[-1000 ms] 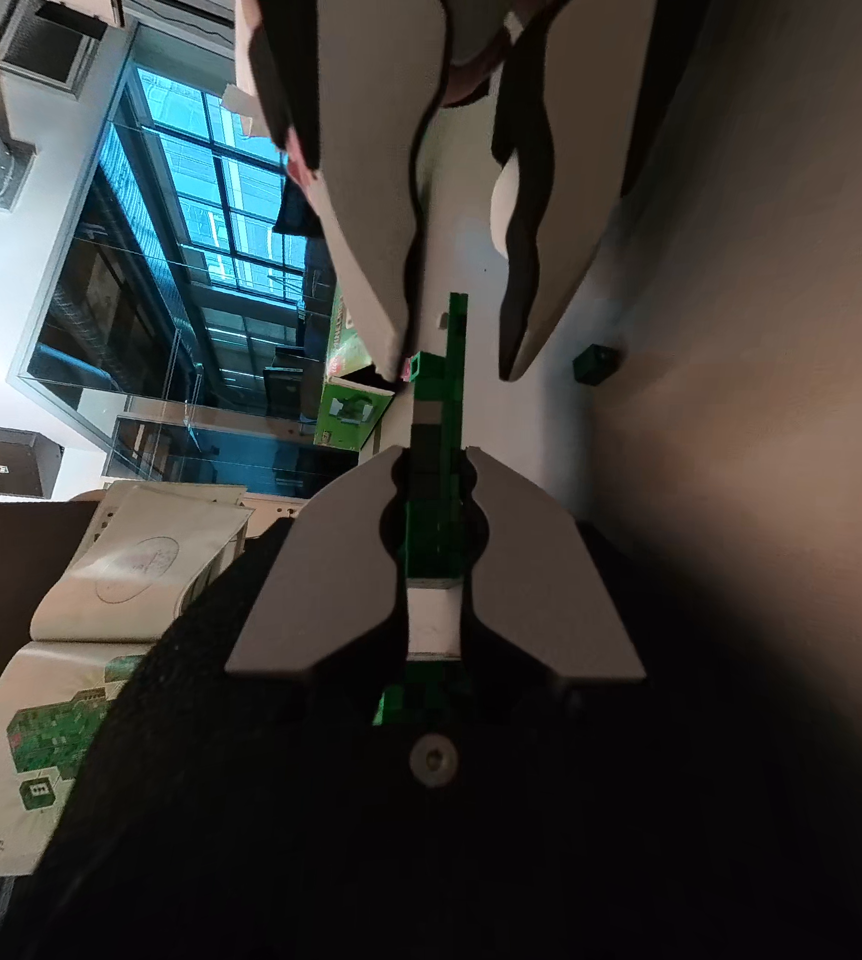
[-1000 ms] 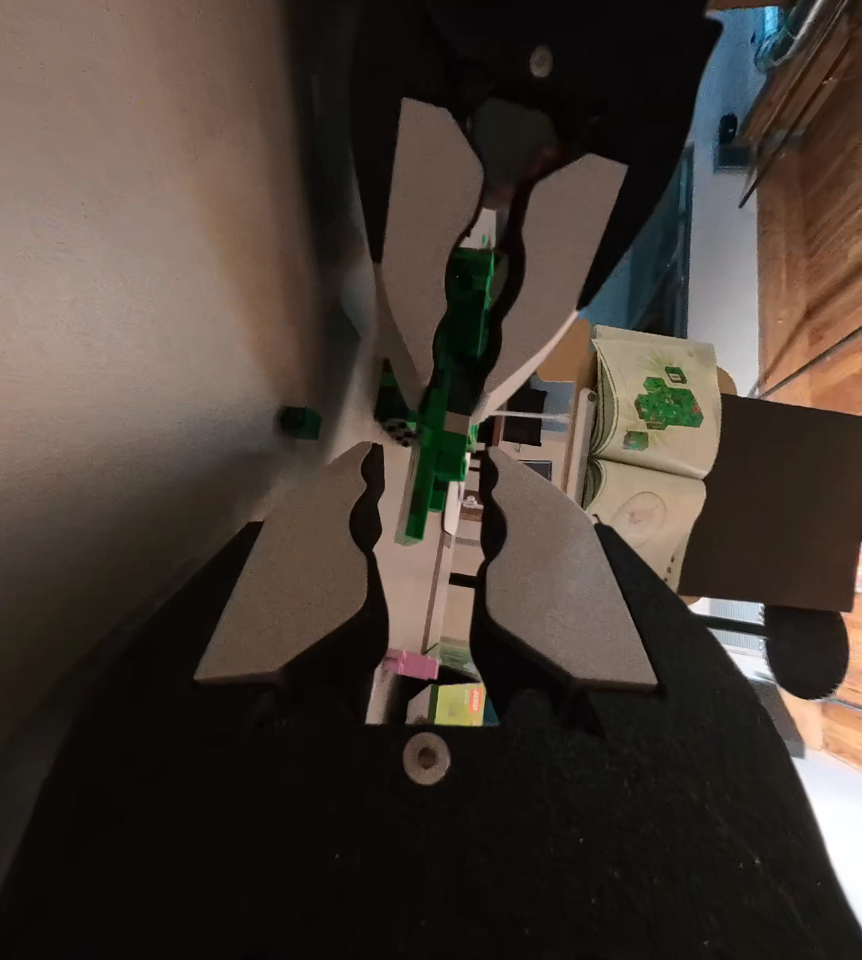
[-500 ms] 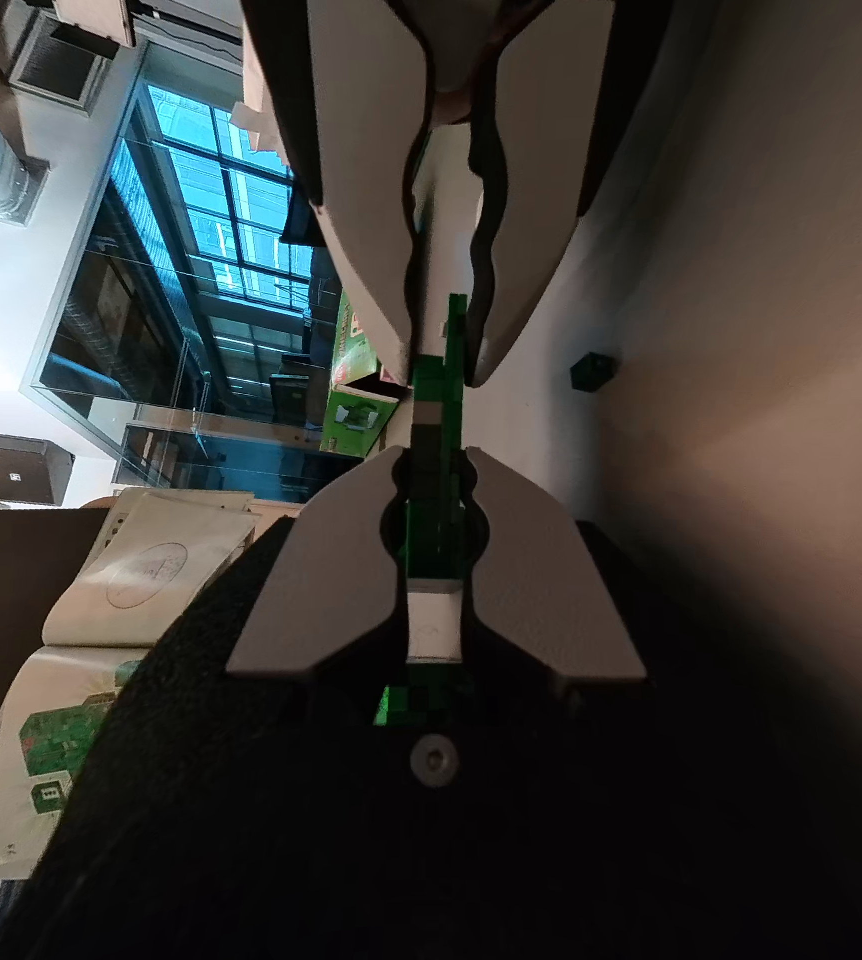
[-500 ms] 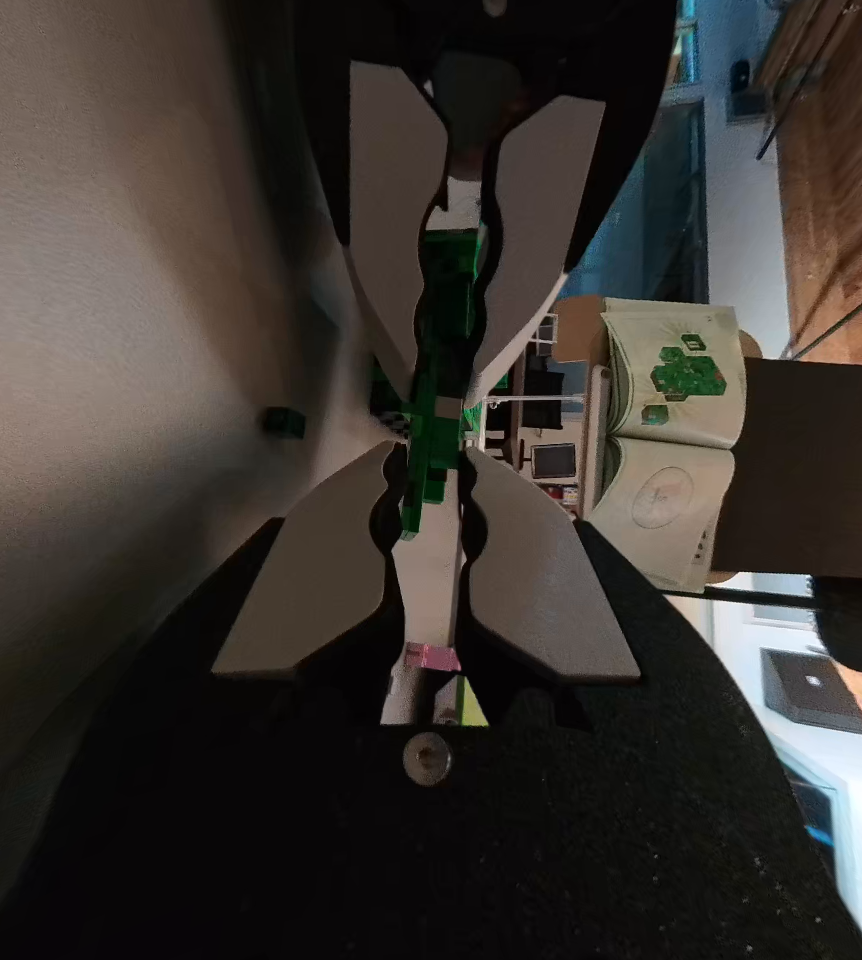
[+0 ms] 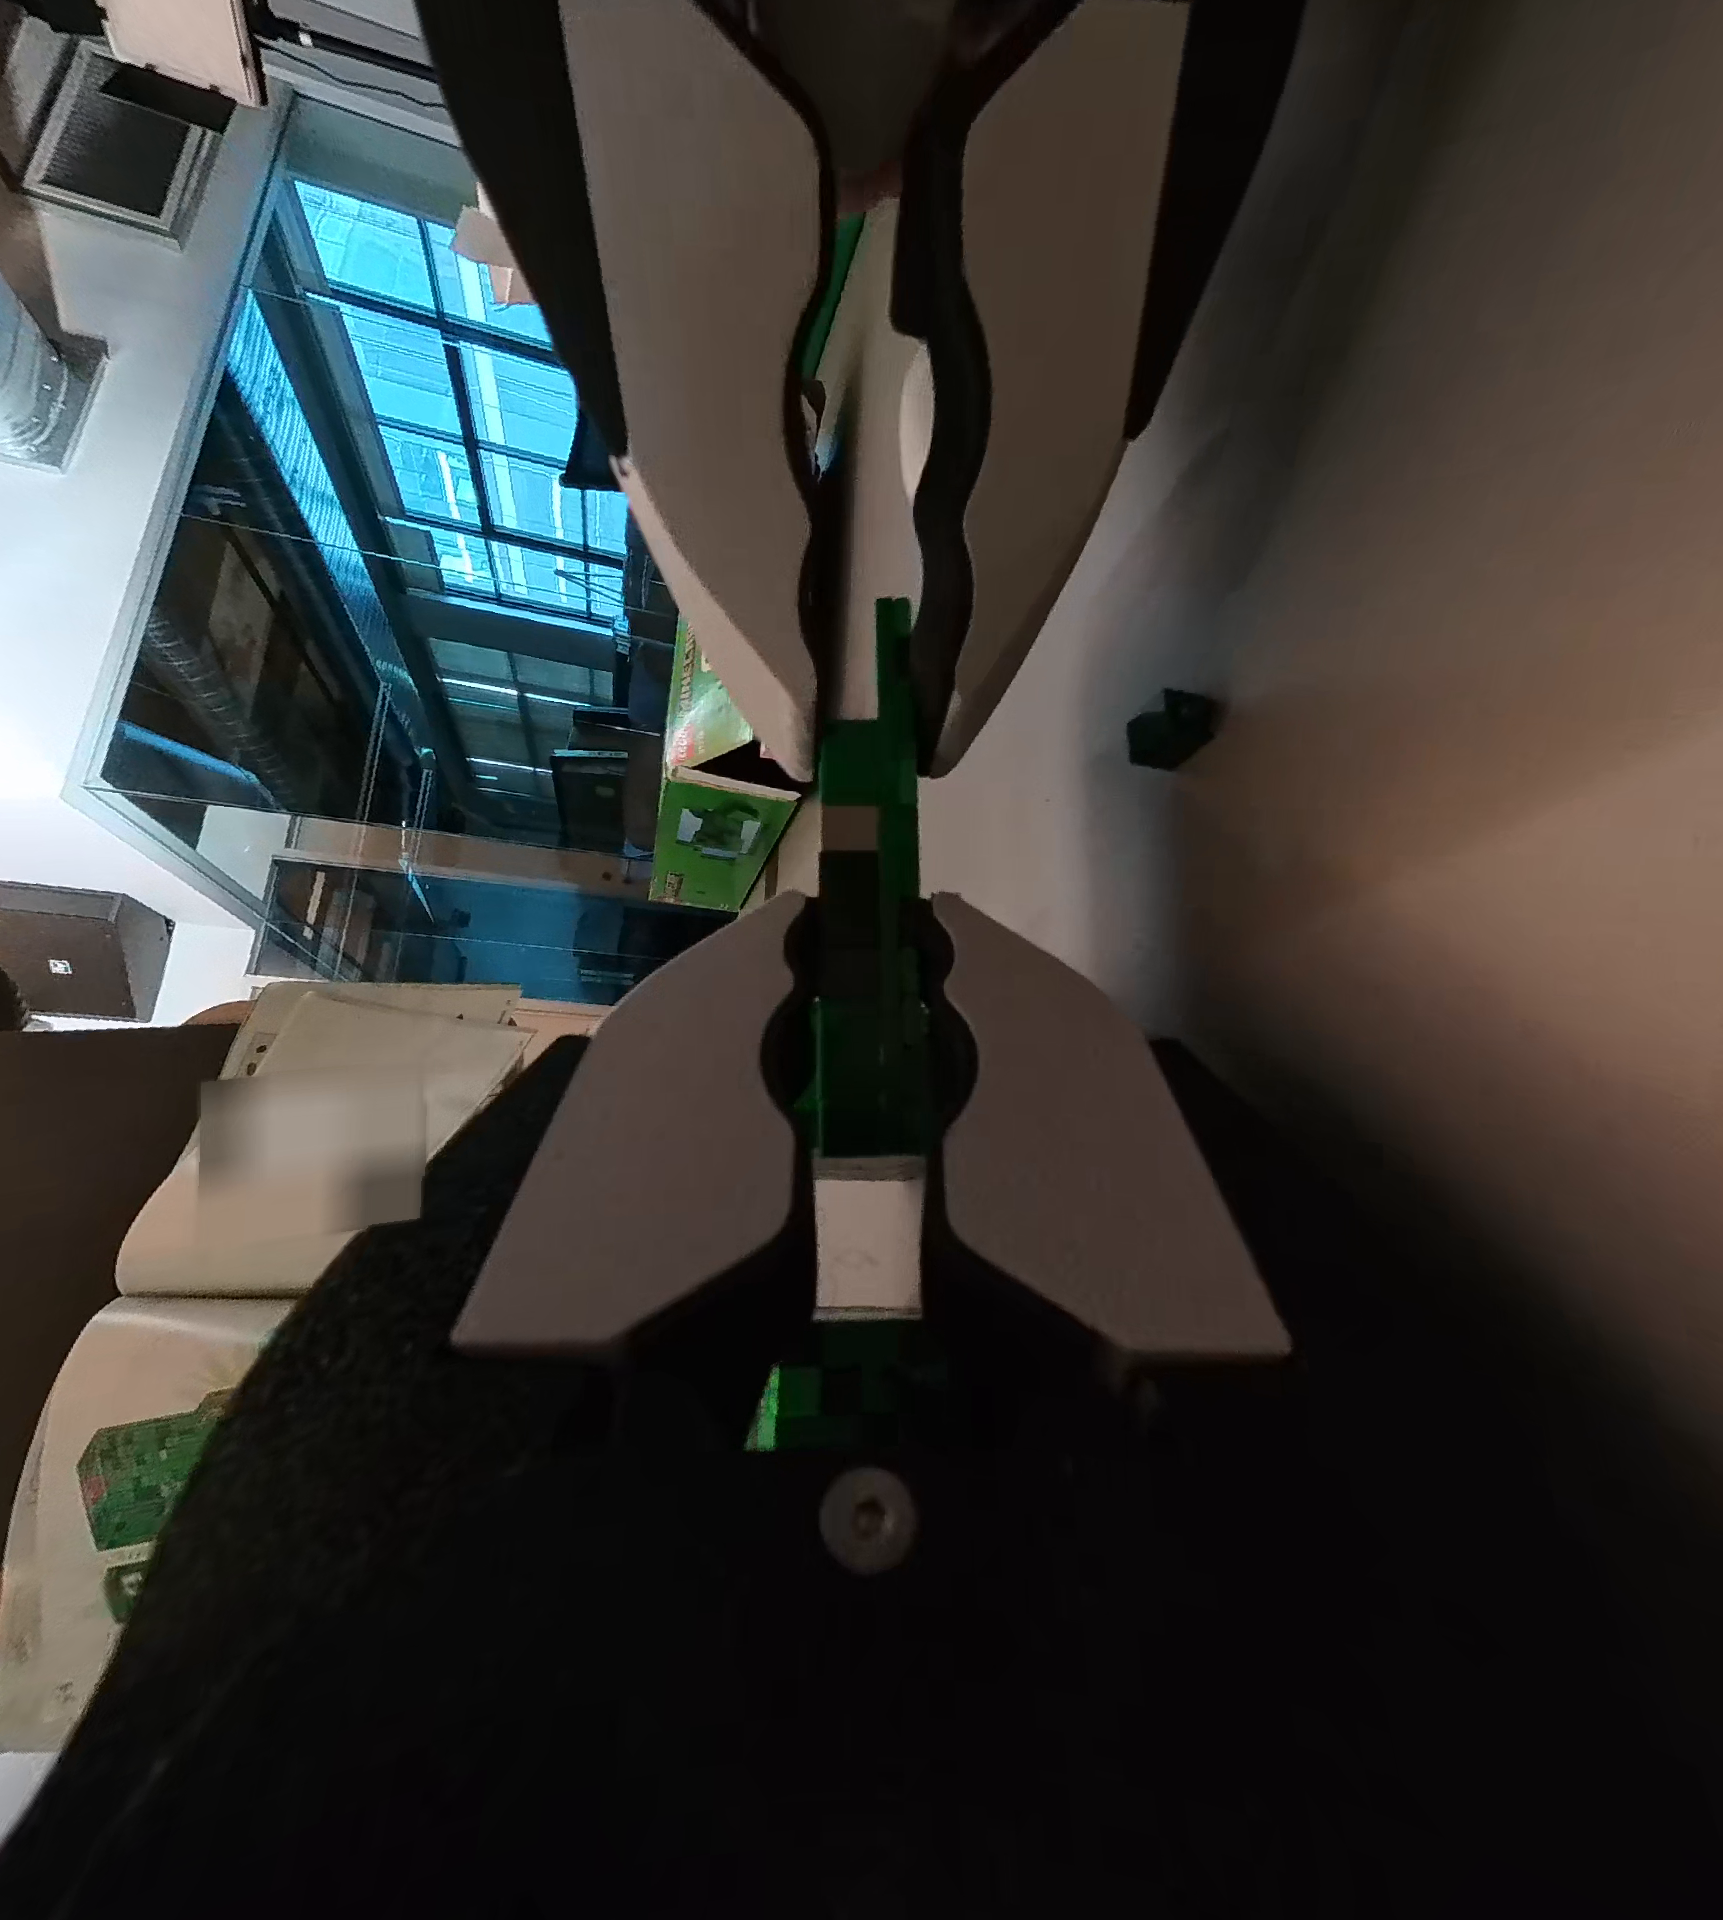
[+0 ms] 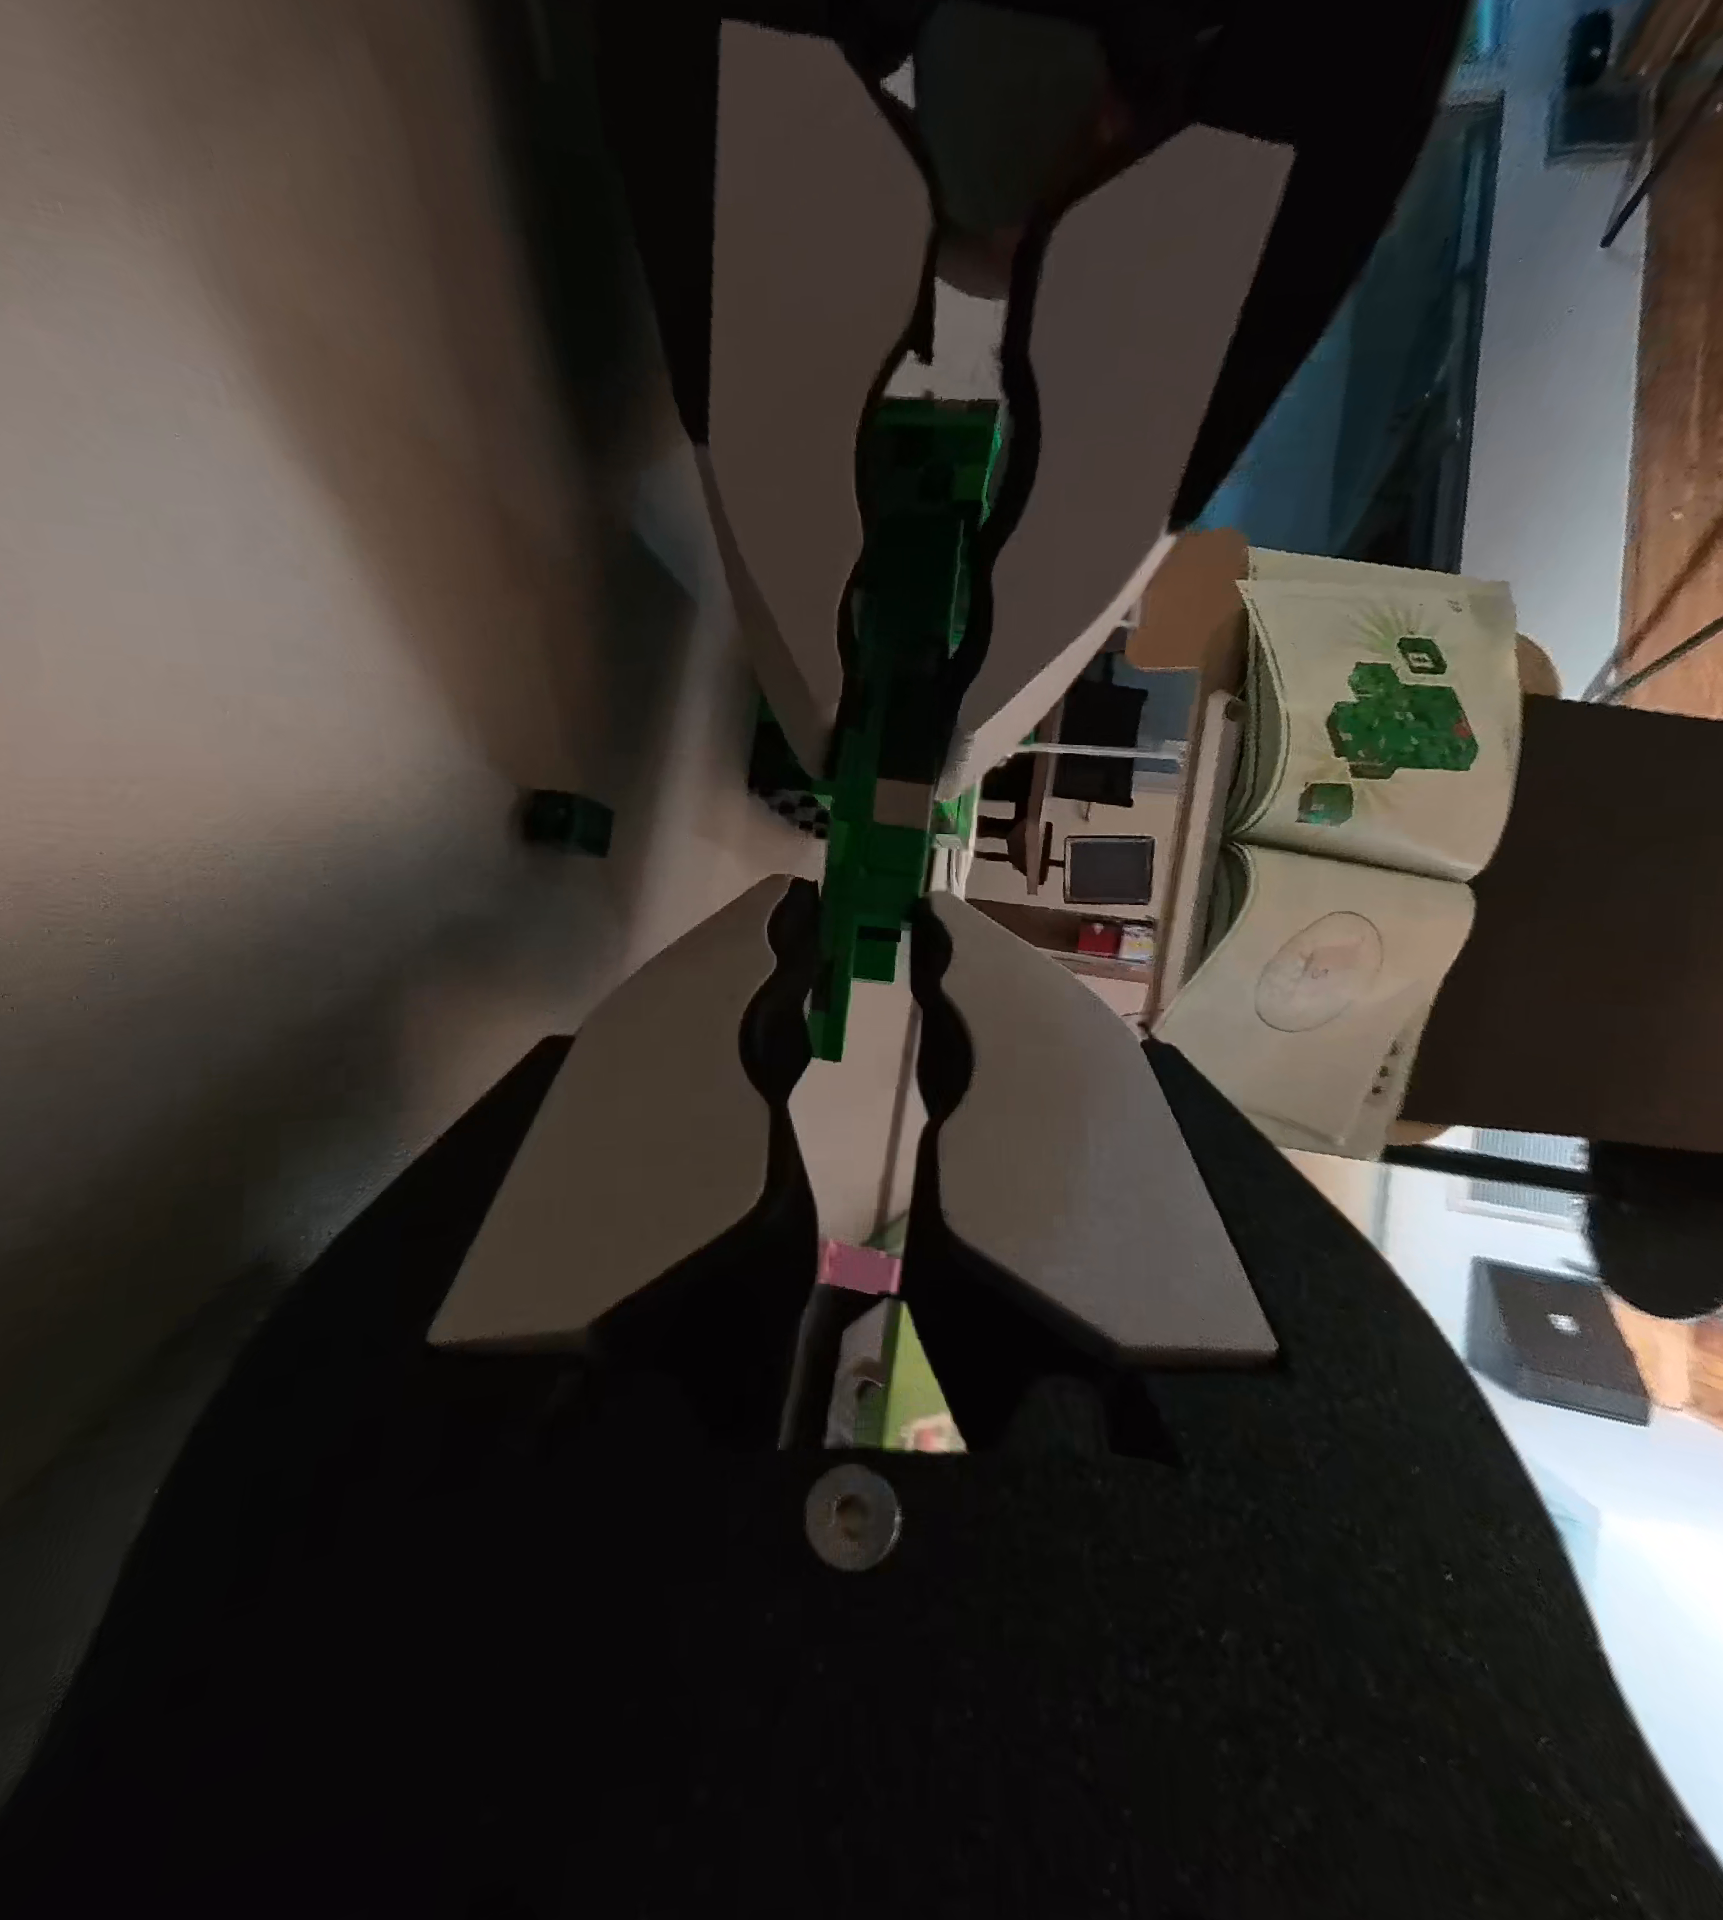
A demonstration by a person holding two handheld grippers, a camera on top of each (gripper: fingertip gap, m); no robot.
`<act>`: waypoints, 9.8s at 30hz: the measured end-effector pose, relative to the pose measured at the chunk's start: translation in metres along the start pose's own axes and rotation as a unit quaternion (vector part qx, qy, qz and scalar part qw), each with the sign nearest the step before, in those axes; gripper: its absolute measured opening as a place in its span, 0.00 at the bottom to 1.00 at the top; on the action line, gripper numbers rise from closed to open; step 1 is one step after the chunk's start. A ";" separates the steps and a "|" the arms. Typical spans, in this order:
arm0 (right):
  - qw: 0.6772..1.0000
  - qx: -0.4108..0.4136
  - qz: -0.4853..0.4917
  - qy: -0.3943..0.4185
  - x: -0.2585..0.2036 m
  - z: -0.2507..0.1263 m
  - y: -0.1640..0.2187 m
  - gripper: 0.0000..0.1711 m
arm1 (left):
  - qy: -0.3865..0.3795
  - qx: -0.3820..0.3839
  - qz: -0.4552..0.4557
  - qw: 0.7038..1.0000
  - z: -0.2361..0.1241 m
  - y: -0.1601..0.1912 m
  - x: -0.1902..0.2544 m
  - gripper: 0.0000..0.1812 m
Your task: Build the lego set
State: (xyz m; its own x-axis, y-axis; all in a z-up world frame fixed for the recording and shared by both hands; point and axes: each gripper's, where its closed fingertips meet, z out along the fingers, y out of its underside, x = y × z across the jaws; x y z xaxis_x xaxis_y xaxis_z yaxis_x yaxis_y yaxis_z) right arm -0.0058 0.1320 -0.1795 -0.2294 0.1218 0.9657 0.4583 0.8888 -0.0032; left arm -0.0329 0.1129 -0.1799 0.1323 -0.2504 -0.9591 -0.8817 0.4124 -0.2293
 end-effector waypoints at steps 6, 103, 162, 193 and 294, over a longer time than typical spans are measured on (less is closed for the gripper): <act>0.999 -0.017 -0.049 0.007 0.000 -0.001 0.000 0.10 | -0.001 -0.001 0.009 1.000 0.001 0.000 0.000 0.09; 0.746 0.249 0.556 -0.269 0.016 -0.011 -0.062 0.30 | -0.108 0.053 0.124 0.985 -0.021 -0.010 -0.016 0.10; 0.721 0.210 0.568 -0.335 -0.003 -0.019 -0.034 0.09 | -0.046 0.022 0.090 0.995 -0.016 0.004 -0.001 0.10; 0.937 0.178 0.247 -0.171 -0.006 -0.019 -0.045 0.05 | 0.078 0.032 -0.030 0.996 -0.012 0.002 0.019 0.10; 0.924 0.126 0.336 -0.134 -0.020 -0.010 -0.049 0.11 | 0.149 -0.013 -0.129 0.980 -0.009 0.006 0.033 0.10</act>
State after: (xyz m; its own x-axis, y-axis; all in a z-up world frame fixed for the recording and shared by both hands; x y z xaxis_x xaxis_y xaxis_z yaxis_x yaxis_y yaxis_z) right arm -0.0151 0.0816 -0.1961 -0.1857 0.7592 0.6239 0.3690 0.6423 -0.6718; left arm -0.0384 0.0992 -0.2114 0.2183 -0.5901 -0.7772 -0.8477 0.2799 -0.4506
